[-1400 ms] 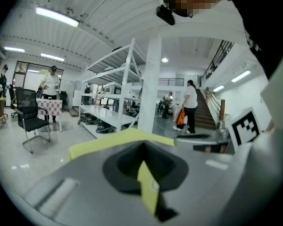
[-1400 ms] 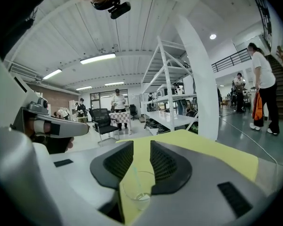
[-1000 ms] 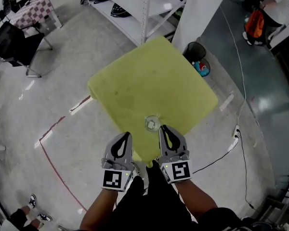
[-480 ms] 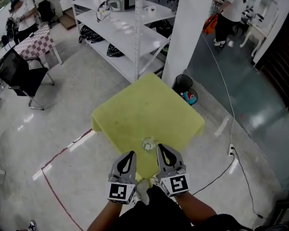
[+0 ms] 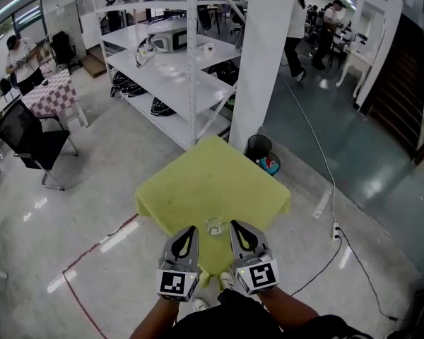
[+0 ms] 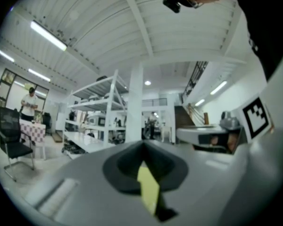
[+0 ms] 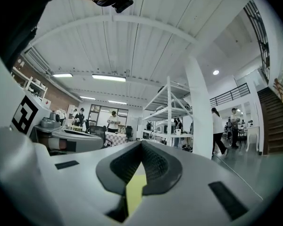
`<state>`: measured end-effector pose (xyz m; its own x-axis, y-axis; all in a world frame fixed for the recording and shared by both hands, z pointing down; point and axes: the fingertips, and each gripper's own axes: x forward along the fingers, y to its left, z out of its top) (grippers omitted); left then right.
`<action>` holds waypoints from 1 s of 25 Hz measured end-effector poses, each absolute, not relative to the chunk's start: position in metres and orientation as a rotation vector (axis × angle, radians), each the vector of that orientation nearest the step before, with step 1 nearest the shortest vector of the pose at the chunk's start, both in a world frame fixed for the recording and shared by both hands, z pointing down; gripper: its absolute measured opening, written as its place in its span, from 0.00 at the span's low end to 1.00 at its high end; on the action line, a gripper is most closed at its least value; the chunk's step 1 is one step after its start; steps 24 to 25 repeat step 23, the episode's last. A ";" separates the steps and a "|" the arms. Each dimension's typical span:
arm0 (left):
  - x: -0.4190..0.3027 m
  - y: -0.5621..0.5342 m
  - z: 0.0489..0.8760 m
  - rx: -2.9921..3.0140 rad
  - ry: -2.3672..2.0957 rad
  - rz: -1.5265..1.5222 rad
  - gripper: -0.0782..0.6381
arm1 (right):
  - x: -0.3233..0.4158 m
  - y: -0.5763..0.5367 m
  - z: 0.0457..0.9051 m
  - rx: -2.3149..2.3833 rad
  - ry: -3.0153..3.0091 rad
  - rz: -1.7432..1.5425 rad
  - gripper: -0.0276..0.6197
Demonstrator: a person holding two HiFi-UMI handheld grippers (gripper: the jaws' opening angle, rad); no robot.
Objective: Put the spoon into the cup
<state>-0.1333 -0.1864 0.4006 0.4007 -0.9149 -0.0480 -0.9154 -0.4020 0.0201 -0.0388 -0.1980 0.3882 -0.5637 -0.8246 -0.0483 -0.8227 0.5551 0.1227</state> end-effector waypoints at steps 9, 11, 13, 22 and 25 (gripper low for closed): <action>-0.150 -0.178 0.409 -2.615 1.731 0.018 0.12 | -0.039 -0.189 0.384 1.488 -2.728 -0.237 0.05; -0.152 -0.176 0.405 -2.613 1.731 0.031 0.12 | -0.041 -0.187 0.384 1.499 -2.732 -0.227 0.05; -0.154 -0.173 0.408 -2.614 1.733 0.012 0.12 | -0.042 -0.184 0.383 1.505 -2.734 -0.218 0.05; -0.152 -0.170 0.404 -2.622 1.750 0.043 0.12 | -0.034 -0.187 0.381 1.544 -2.722 -0.203 0.05; -0.152 -0.170 0.404 -2.624 1.752 0.037 0.12 | -0.033 -0.188 0.380 1.549 -2.719 -0.202 0.05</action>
